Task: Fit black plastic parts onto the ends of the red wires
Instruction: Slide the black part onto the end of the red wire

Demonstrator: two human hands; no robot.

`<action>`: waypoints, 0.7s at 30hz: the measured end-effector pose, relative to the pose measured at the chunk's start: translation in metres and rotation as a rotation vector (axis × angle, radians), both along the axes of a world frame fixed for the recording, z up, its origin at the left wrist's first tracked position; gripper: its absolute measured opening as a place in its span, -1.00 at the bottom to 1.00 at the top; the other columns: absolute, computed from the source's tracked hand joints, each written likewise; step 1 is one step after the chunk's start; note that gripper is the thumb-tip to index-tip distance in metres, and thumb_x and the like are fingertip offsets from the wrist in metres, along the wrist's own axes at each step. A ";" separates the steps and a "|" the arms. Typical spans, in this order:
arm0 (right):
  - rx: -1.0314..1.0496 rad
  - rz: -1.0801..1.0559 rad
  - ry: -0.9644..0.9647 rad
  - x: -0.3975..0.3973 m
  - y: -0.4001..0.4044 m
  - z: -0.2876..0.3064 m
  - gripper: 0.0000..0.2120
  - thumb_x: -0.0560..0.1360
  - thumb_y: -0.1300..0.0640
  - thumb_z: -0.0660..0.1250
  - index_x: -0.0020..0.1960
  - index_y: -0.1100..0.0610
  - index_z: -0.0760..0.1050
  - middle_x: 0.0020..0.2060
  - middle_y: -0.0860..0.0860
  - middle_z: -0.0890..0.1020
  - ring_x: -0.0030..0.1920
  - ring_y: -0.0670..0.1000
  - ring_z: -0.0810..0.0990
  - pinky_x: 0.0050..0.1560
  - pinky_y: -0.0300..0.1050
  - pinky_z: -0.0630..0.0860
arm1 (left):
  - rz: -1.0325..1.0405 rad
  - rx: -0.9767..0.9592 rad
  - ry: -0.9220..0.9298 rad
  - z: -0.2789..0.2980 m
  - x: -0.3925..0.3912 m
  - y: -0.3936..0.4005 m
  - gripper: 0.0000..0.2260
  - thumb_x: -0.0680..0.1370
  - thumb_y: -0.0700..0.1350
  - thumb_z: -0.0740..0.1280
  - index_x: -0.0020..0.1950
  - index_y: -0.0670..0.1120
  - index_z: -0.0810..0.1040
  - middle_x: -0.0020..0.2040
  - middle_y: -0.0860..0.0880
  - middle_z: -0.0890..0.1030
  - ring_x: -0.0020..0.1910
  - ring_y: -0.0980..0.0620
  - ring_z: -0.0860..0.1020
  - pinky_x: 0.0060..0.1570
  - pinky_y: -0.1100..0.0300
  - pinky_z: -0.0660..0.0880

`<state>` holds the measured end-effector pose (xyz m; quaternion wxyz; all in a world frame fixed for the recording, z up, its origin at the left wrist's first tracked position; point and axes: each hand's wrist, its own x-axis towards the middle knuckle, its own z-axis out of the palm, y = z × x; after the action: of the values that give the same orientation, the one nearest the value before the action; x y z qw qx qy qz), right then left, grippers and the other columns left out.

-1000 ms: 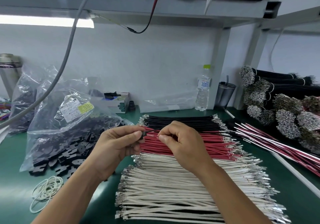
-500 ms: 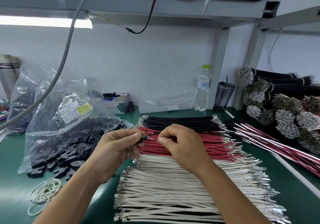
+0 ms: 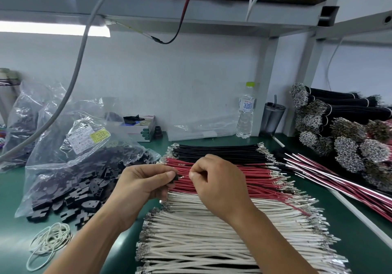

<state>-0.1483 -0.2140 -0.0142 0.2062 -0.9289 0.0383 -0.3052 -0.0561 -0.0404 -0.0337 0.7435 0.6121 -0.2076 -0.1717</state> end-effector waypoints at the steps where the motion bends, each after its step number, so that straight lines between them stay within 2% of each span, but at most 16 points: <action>1: 0.041 0.022 0.023 0.001 0.001 -0.001 -0.88 0.54 0.01 0.32 -0.16 -0.07 0.57 -0.20 -0.20 0.58 -0.18 -0.18 0.54 -0.22 -0.29 0.40 | -0.009 -0.002 0.012 0.001 -0.002 0.000 -0.79 0.34 -0.19 0.54 -0.06 -0.23 0.76 -0.18 -0.28 0.69 -0.32 -0.08 0.57 -0.35 0.21 0.58; 5: 0.117 0.064 0.069 0.001 0.000 -0.004 -0.88 0.55 0.00 0.34 -0.16 -0.08 0.57 -0.18 -0.21 0.60 -0.12 -0.18 0.56 -0.10 -0.15 0.51 | -0.005 -0.014 0.005 0.004 -0.009 -0.002 -0.79 0.36 -0.18 0.53 -0.03 -0.19 0.77 -0.16 -0.28 0.69 -0.35 -0.04 0.58 -0.35 0.21 0.59; 7: 0.129 0.048 0.067 0.002 -0.004 -0.003 -0.88 0.56 -0.02 0.34 -0.16 -0.10 0.57 -0.18 -0.22 0.61 -0.12 -0.19 0.56 -0.11 -0.15 0.50 | 0.030 0.014 -0.141 0.007 -0.011 -0.002 -0.70 0.33 -0.18 0.57 0.05 -0.09 0.78 -0.09 -0.22 0.73 -0.27 -0.03 0.62 -0.26 0.18 0.63; 9: 0.179 0.061 0.068 0.002 -0.008 -0.003 -0.86 0.56 -0.01 0.35 -0.18 -0.12 0.57 -0.19 -0.23 0.61 -0.12 -0.21 0.56 -0.11 -0.18 0.50 | 0.061 0.074 -0.312 0.009 -0.012 0.000 -0.67 0.29 -0.19 0.60 0.05 -0.01 0.78 -0.08 -0.15 0.75 -0.21 -0.03 0.64 -0.17 0.14 0.63; 12: 0.235 0.107 0.075 0.001 -0.012 -0.005 -0.88 0.54 0.01 0.39 -0.18 -0.07 0.60 -0.20 -0.20 0.62 -0.12 -0.20 0.58 -0.06 -0.13 0.55 | 0.111 0.187 -0.459 0.010 -0.009 0.001 -0.84 0.38 -0.16 0.56 -0.10 0.06 0.79 -0.26 -0.13 0.71 -0.37 0.01 0.60 -0.31 0.22 0.60; 14: 0.224 0.113 0.054 0.000 -0.014 -0.004 -0.90 0.52 0.00 0.44 -0.18 -0.05 0.61 -0.22 -0.18 0.61 -0.14 -0.17 0.58 -0.09 -0.13 0.55 | 0.131 0.230 -0.461 0.009 -0.008 0.000 -0.91 0.44 -0.12 0.53 -0.12 0.07 0.78 -0.35 -0.15 0.68 -0.44 0.04 0.59 -0.36 0.24 0.58; 16: 0.170 0.120 0.025 0.000 -0.014 -0.004 -0.89 0.52 0.00 0.44 -0.18 -0.05 0.60 -0.23 -0.17 0.58 -0.16 -0.15 0.57 -0.11 -0.13 0.53 | 0.108 0.236 -0.407 0.010 -0.008 0.001 -0.91 0.39 -0.05 0.53 -0.12 0.04 0.78 -0.36 -0.16 0.69 -0.44 0.02 0.61 -0.35 0.25 0.60; 19: 0.113 0.140 0.006 0.000 -0.010 -0.004 -0.90 0.55 0.01 0.41 -0.15 -0.05 0.60 -0.21 -0.18 0.55 -0.15 -0.15 0.54 -0.10 -0.14 0.49 | 0.088 0.206 -0.306 0.010 -0.008 0.002 -0.81 0.31 -0.11 0.59 -0.11 -0.09 0.79 -0.31 -0.21 0.71 -0.42 0.01 0.64 -0.35 0.27 0.60; 21: 0.108 0.160 -0.012 0.001 -0.006 -0.005 -0.91 0.55 0.03 0.41 -0.13 -0.02 0.60 -0.21 -0.18 0.53 -0.15 -0.15 0.52 -0.11 -0.15 0.47 | 0.090 0.187 -0.264 0.010 -0.008 0.003 -0.82 0.31 -0.17 0.60 -0.11 -0.13 0.78 -0.31 -0.24 0.70 -0.43 0.00 0.64 -0.37 0.27 0.60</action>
<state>-0.1472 -0.2200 -0.0187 0.2802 -0.9147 -0.0208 -0.2905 -0.0642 -0.0372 -0.0237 0.6566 0.7045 -0.2589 -0.0749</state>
